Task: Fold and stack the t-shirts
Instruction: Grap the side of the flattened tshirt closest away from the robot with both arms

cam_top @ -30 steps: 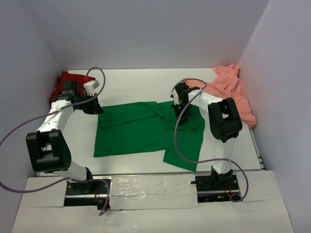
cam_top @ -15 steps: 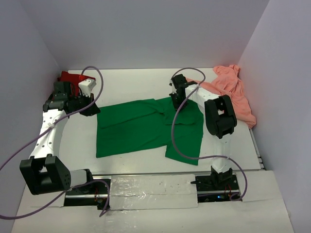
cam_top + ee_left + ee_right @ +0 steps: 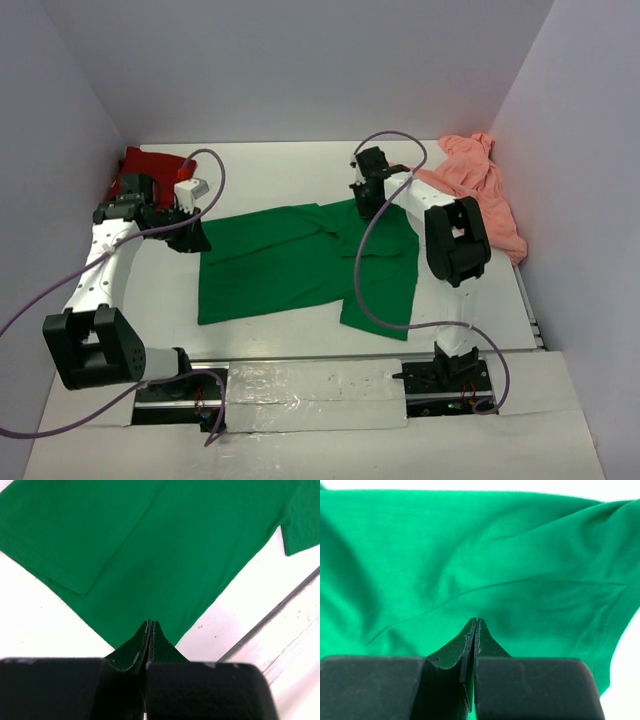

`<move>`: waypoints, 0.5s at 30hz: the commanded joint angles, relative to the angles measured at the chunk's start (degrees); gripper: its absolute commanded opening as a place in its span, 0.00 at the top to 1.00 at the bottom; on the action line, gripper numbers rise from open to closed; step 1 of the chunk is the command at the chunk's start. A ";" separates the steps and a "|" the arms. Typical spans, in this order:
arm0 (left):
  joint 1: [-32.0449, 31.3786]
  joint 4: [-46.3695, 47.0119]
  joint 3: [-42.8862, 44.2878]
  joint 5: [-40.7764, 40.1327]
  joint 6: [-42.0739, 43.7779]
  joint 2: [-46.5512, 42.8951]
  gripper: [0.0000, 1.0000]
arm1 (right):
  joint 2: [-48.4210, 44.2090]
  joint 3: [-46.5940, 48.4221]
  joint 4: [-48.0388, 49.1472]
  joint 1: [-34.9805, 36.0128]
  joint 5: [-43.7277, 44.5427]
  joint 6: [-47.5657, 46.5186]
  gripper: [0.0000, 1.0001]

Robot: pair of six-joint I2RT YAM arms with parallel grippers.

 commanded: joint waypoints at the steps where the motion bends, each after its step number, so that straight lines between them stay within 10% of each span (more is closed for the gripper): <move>1: -1.21 -1.84 0.29 2.23 3.94 0.72 1.00 | -8.07 0.33 2.12 -0.39 -2.31 -0.70 1.00; 6: -2.27 -0.79 -1.81 -1.45 4.30 8.54 1.00 | -12.38 2.43 -0.86 -0.39 -5.91 -1.32 1.00; 9: -2.80 4.21 -3.66 -5.31 2.19 11.00 1.00 | -17.82 1.48 -1.14 -0.39 -10.66 -3.51 0.74; 15: -3.06 10.46 -3.66 -10.33 -3.00 18.30 1.00 | -29.24 0.77 -0.34 -0.48 -11.20 -3.95 0.65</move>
